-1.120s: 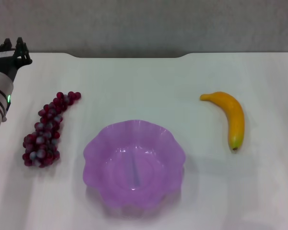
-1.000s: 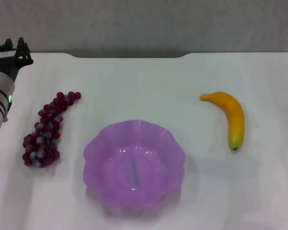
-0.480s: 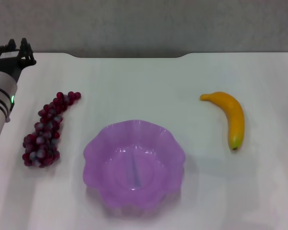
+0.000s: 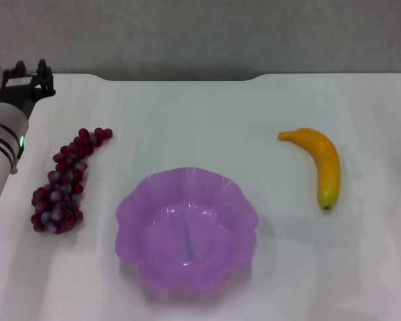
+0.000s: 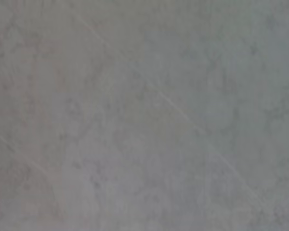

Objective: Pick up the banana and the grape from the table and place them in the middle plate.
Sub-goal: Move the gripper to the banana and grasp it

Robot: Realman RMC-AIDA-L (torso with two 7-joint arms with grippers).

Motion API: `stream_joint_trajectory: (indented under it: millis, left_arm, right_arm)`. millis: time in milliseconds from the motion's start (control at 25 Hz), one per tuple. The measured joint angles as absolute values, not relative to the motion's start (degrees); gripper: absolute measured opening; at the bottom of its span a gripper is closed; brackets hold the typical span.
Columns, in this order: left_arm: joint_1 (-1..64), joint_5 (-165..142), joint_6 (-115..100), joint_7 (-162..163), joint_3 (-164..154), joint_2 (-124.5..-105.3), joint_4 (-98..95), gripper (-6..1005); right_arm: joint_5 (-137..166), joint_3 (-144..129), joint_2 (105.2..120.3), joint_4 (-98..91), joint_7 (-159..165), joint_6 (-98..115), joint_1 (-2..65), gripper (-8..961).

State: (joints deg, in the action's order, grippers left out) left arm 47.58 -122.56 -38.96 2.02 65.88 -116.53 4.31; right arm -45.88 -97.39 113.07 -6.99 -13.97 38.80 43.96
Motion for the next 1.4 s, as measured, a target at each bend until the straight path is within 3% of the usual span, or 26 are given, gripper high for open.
stream_joint_trajectory:
  millis: [160,400,600,920,1400]
  left_arm:
    - [47.21,-122.49,-37.82,2.07,66.01,-116.58,4.31,454]
    - [48.03,-122.58,-34.17,1.95,66.11,-116.33,4.39,698]
    - [48.17,-122.11,-32.84,0.79,66.48,-116.26,4.39,788]
    - [47.32,-122.7,-32.83,0.14,65.56,-116.39,4.75,897]
    - [43.39,-122.79,-32.21,-8.42,65.48,-116.61,14.67,897]
  right_arm:
    - [-45.88,-97.37,113.6,-7.33,-14.06,39.07,43.91,324]
    - [-45.88,-94.45,113.17,-7.84,-14.05,37.44,44.77,584]
    - [-45.81,-92.35,113.23,-8.34,-14.05,36.17,45.6,688]
    - [-44.86,-93.06,114.71,-11.29,-14.74,35.94,44.26,897]
    - [-42.52,-97.99,115.04,-23.61,-12.39,22.63,39.42,884]
